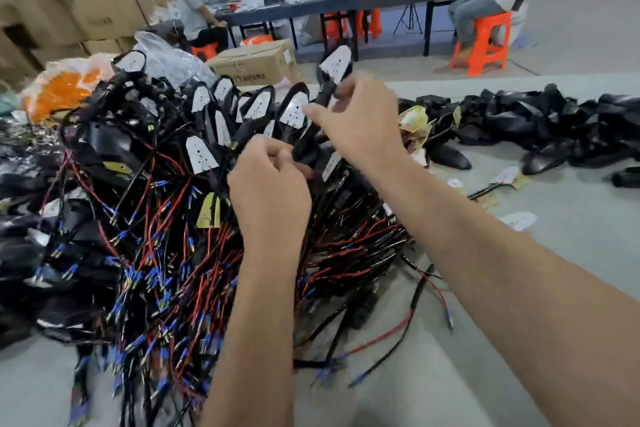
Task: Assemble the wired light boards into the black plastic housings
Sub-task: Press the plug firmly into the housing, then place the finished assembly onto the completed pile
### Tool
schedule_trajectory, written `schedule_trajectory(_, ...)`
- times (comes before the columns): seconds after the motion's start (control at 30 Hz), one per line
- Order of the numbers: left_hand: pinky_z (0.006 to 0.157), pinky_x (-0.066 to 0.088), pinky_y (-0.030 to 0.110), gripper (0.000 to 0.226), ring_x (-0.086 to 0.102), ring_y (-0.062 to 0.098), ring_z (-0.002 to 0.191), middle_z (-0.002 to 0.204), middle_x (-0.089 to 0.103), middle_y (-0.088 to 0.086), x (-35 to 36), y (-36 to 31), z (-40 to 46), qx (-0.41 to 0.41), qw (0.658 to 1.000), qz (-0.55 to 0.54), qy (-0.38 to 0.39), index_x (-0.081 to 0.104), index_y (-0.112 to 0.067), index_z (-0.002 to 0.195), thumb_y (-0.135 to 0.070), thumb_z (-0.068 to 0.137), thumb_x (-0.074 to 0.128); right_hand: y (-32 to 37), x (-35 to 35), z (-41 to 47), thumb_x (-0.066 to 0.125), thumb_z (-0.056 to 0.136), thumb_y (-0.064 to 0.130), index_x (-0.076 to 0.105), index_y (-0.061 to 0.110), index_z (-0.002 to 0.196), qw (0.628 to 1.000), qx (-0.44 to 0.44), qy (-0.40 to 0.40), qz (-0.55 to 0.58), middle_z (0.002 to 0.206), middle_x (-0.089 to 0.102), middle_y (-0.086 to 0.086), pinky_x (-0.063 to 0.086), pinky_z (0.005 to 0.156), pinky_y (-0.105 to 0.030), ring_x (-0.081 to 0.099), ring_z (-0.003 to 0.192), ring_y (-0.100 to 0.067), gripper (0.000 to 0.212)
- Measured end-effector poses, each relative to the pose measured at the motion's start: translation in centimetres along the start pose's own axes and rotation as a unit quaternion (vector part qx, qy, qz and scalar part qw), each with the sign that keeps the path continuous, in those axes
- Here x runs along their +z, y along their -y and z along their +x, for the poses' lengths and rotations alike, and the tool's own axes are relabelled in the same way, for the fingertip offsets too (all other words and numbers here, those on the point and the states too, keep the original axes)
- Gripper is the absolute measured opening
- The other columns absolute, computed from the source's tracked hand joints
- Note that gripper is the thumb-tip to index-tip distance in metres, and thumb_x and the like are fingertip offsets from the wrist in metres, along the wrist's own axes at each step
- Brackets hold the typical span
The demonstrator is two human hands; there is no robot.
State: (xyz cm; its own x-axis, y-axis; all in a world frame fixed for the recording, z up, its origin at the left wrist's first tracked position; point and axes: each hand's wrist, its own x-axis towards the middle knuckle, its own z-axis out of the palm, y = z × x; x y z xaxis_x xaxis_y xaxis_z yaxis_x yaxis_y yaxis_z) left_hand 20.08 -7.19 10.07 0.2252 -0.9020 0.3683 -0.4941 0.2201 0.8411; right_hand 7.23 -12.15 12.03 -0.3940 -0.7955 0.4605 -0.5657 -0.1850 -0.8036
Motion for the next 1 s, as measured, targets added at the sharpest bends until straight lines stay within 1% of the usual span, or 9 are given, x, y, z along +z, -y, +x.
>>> schedule_trajectory(0.13, 0.077, 0.050, 0.038, 0.011, 0.065, 0.026, 0.089, 0.083, 0.068, 0.001, -1.8, 2.7, 1.2, 0.001, 0.983, 0.124, -0.137, 0.061, -0.014, 0.097, -0.011, 0.102, 0.052, 1.9, 5.2, 0.4, 0.073, 0.090, 0.048, 0.032, 0.023, 0.156, 0.939, -0.169, 0.102, -0.281, 0.165, 0.026, -0.009, 0.036, 0.116, -0.052, 0.022, 0.152, -0.033, 0.081)
schedule_trajectory(0.37, 0.078, 0.039, 0.039, 0.017, 0.057, 0.033, 0.109, 0.110, 0.066, 0.008, -1.7, 3.4, 1.5, -0.043, 0.966, 0.182, -0.181, 0.065, -0.018, 0.109, -0.013, 0.095, 0.058, 1.9, 7.1, 1.4, 0.033, 0.102, 0.046, 0.026, 0.028, 0.161, 0.892, -0.154, 0.257, -0.339, 0.173, 0.006, -0.004, -0.005, 0.122, -0.066, -0.005, 0.159, -0.028, 0.062)
schedule_trajectory(0.47, 0.093, 0.039, 0.046, 0.026, 0.046, 0.035, 0.124, 0.123, 0.058, 0.007, -0.4, 0.6, 1.1, -0.047, 0.960, 0.183, -0.208, 0.063, -0.021, 0.113, -0.018, 0.087, 0.062, 2.1, 6.1, 1.8, 0.030, 0.104, 0.057, 0.026, 0.032, 0.161, 0.898, -0.142, 0.287, -0.302, 0.173, 0.011, 0.000, -0.004, 0.121, -0.067, -0.002, 0.159, -0.023, 0.063)
schedule_trajectory(0.57, 0.094, 0.029, 0.032, 0.030, 0.042, 0.030, 0.129, 0.125, 0.058, 0.005, 1.9, -1.5, -0.1, 0.029, 0.963, 0.137, -0.228, 0.063, -0.018, 0.110, -0.008, 0.082, 0.061, 1.1, 3.8, 1.6, 0.043, 0.104, 0.050, 0.041, 0.027, 0.156, 0.946, -0.185, 0.187, -0.188, 0.165, 0.037, -0.003, 0.016, 0.123, -0.050, 0.026, 0.154, -0.023, 0.057)
schedule_trajectory(0.63, 0.088, 0.020, 0.018, 0.030, 0.046, 0.029, 0.119, 0.117, 0.060, 0.005, 3.8, -2.3, -1.3, 0.077, 0.973, 0.079, -0.205, 0.065, -0.015, 0.105, -0.001, 0.079, 0.060, -1.2, 1.6, 1.2, 0.050, 0.103, 0.037, 0.066, 0.018, 0.131, 0.977, -0.183, 0.072, -0.088, 0.133, 0.067, -0.007, 0.039, 0.102, -0.035, 0.055, 0.127, -0.026, 0.038)
schedule_trajectory(0.73, 0.088, 0.033, 0.023, 0.027, 0.051, 0.025, 0.101, 0.104, 0.063, 0.004, 7.1, -3.2, -2.8, 0.105, 0.987, 0.017, -0.118, 0.066, -0.014, 0.096, 0.004, 0.078, 0.057, -7.0, -1.9, 1.3, 0.050, 0.099, 0.023, 0.067, 0.012, 0.090, 0.984, -0.068, -0.036, -0.163, 0.088, 0.070, -0.010, 0.037, 0.076, -0.042, 0.059, 0.093, -0.032, 0.022)
schedule_trajectory(0.87, 0.087, 0.044, 0.033, 0.022, 0.057, 0.025, 0.096, 0.095, 0.065, 0.002, 11.6, -3.8, -4.7, 0.096, 0.995, 0.004, 0.006, 0.065, -0.013, 0.091, 0.004, 0.080, 0.058, -15.3, -5.7, 1.3, 0.051, 0.095, 0.013, 0.059, 0.009, 0.120, 0.919, 0.068, 0.072, -0.381, 0.120, 0.065, -0.017, 0.041, 0.086, -0.041, 0.049, 0.118, -0.038, 0.026)
schedule_trajectory(0.93, 0.085, 0.044, 0.032, 0.021, 0.060, 0.024, 0.096, 0.095, 0.067, 0.002, 13.5, -3.9, -5.2, 0.078, 0.996, -0.005, 0.049, 0.067, -0.014, 0.092, 0.002, 0.083, 0.058, -17.4, -6.6, 1.1, 0.055, 0.099, 0.025, 0.049, 0.018, 0.145, 0.901, 0.081, 0.158, -0.396, 0.144, 0.053, -0.011, 0.044, 0.103, -0.045, 0.043, 0.132, -0.039, 0.047)
schedule_trajectory(1.0, 0.085, 0.046, 0.032, 0.021, 0.061, 0.024, 0.095, 0.095, 0.068, 0.002, 15.1, -4.2, -5.4, 0.068, 0.994, -0.009, 0.085, 0.069, -0.014, 0.094, 0.001, 0.083, 0.057, -18.2, -7.4, 1.7, 0.057, 0.098, 0.025, 0.055, 0.024, 0.144, 0.919, 0.060, 0.160, -0.356, 0.140, 0.058, -0.009, 0.047, 0.097, -0.042, 0.049, 0.128, -0.037, 0.046)
